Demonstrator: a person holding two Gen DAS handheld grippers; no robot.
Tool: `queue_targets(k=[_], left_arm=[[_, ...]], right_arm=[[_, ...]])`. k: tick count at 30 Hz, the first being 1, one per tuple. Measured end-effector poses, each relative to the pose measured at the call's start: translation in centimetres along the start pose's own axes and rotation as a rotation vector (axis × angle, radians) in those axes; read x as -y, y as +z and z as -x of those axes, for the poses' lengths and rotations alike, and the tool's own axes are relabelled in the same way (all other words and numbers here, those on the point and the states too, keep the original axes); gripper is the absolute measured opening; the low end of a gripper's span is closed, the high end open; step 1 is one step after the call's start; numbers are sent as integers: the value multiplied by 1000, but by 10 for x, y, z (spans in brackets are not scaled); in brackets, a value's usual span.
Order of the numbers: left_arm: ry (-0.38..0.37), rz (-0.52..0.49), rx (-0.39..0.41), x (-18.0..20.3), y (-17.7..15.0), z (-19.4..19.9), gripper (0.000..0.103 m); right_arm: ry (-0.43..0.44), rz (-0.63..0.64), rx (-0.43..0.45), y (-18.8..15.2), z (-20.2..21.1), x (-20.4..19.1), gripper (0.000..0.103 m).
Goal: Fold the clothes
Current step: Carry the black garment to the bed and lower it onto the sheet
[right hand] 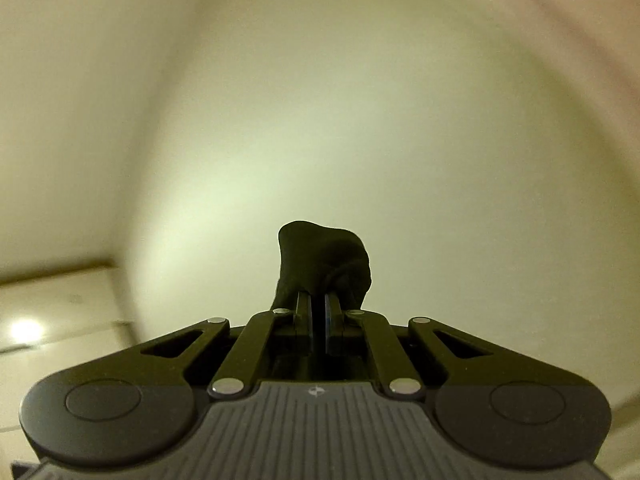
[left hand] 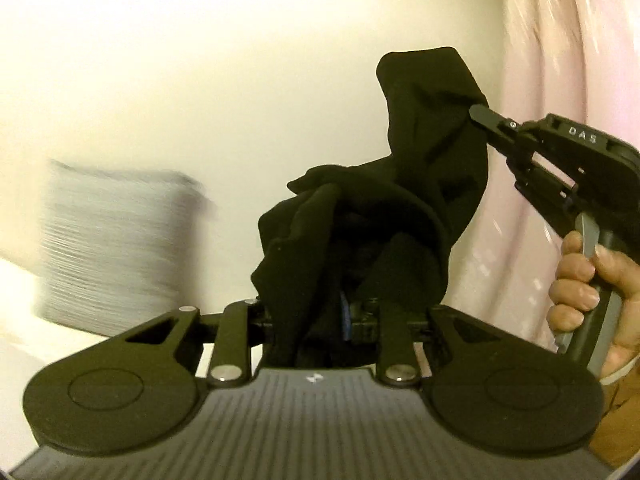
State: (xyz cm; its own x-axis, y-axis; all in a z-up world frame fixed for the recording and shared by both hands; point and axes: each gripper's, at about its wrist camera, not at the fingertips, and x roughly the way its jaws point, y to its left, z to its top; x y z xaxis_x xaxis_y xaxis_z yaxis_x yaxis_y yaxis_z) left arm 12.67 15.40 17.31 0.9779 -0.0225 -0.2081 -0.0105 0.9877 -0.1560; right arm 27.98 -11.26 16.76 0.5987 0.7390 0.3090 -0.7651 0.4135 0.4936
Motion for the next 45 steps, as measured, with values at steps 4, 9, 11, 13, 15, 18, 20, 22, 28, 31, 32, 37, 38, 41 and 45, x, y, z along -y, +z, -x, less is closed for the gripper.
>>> queue_targets(k=[4,9,11,13,15,18,20,22,28,31,32,37,38,41,45], left_arm=[[252,101,60,-54,-4,121,27],[701,338,-84,-136,-96,246,43],[845,442,-156,-161,-143,294,44],[935,554,-225,-180,-184,342,44],[1006,659,-281,-192,-221,381,43],[1043,720,-358,-191,-263,404,43],[1025,740,-396,-193,-287,414,44],[993,774,-420,-200,-295,412,44],[916,816,-521,-201,-340,391,44],[880,792,-573,-202,-357,372,45],[867,783,-590,-202,-363,366,45],[835,801,-659,-206,-390,332,52],[835,821,-668,-209,-398,327,53],[860,928,-668,-214,-423,319,53],[862,1071,-667,-224,-463,309,61]], right_arm=[[269,-54,-128,-34,-34,-95,7],[528,-84,-565,-143,-77,-208,62],[553,-51,-655,-193,-81,-234,70],[533,-65,-721,-233,-84,-241,79],[494,-86,-790,-278,-87,-236,79],[396,-103,-902,-324,-83,-217,79],[304,-100,-984,-345,-57,-216,79],[215,-80,-1053,-363,-41,-187,79],[-4,-14,-1292,-423,16,-161,77],[-58,-4,-1369,-442,18,-147,75],[-69,-8,-1384,-447,24,-139,74],[-119,-11,-1445,-459,36,-109,69],[-126,-7,-1453,-459,33,-104,69],[-153,-18,-1488,-497,11,-82,68],[-172,13,-1530,-530,-10,-56,68]])
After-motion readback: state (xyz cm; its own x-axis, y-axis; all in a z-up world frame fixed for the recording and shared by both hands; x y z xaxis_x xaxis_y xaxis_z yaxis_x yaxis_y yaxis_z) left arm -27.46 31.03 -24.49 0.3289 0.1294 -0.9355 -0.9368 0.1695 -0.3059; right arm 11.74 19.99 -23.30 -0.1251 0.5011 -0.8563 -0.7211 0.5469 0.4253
